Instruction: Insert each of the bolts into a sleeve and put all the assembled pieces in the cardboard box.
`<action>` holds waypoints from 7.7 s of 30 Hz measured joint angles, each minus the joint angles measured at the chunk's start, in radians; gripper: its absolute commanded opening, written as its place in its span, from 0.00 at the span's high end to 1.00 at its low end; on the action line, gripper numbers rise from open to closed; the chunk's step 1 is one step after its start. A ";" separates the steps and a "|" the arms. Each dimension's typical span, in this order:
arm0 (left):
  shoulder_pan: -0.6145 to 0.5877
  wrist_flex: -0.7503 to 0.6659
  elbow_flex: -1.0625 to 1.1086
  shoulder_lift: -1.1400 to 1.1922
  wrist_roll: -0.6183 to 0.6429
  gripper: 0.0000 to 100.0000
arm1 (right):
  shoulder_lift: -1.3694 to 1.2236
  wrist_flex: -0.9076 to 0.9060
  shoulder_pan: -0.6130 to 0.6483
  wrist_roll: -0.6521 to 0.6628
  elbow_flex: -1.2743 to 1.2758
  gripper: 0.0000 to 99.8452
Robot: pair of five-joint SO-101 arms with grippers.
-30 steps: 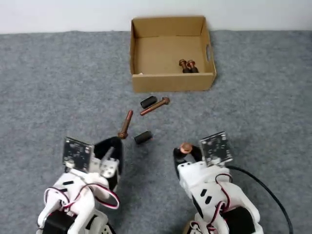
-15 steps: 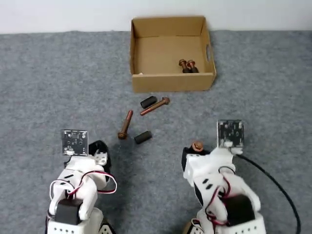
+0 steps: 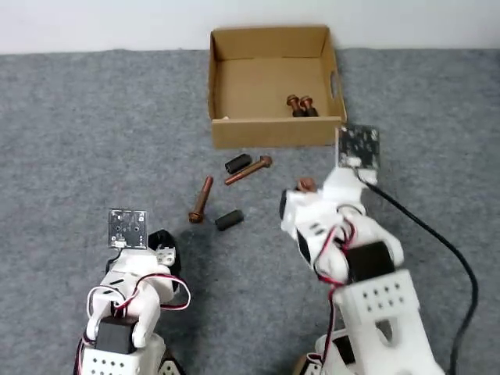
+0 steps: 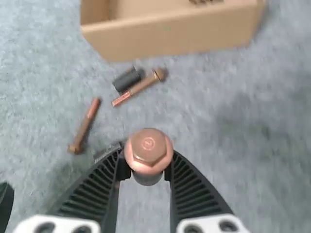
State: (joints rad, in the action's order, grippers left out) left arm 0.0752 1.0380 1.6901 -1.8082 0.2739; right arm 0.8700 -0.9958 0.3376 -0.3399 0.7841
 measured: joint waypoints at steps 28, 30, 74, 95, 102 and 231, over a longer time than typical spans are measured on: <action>-0.051 -0.023 0.000 0.000 0.000 1.00 | -0.749 1.083 -0.086 0.376 -0.147 0.99; -0.054 -0.031 0.000 0.000 0.000 1.00 | -0.829 1.088 -0.086 0.376 -0.242 0.99; -0.055 -0.035 0.000 0.000 0.000 1.00 | -1.346 0.087 -0.032 0.374 -1.200 0.99; -0.058 -0.035 0.000 0.000 0.000 1.00 | -1.243 -0.603 0.190 -0.169 -1.200 0.98; -0.199 -0.095 0.000 0.000 0.000 1.00 | -1.353 -0.657 0.288 -0.356 -1.201 0.98; 0.084 -0.041 -0.255 0.110 -0.029 0.99 | 0.944 -0.500 -0.414 -0.157 0.350 0.99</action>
State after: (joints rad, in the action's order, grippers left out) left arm 0.1596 0.9966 1.4354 -1.6978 0.2447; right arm 1.8136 -1.4960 -0.0767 -0.4964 1.1339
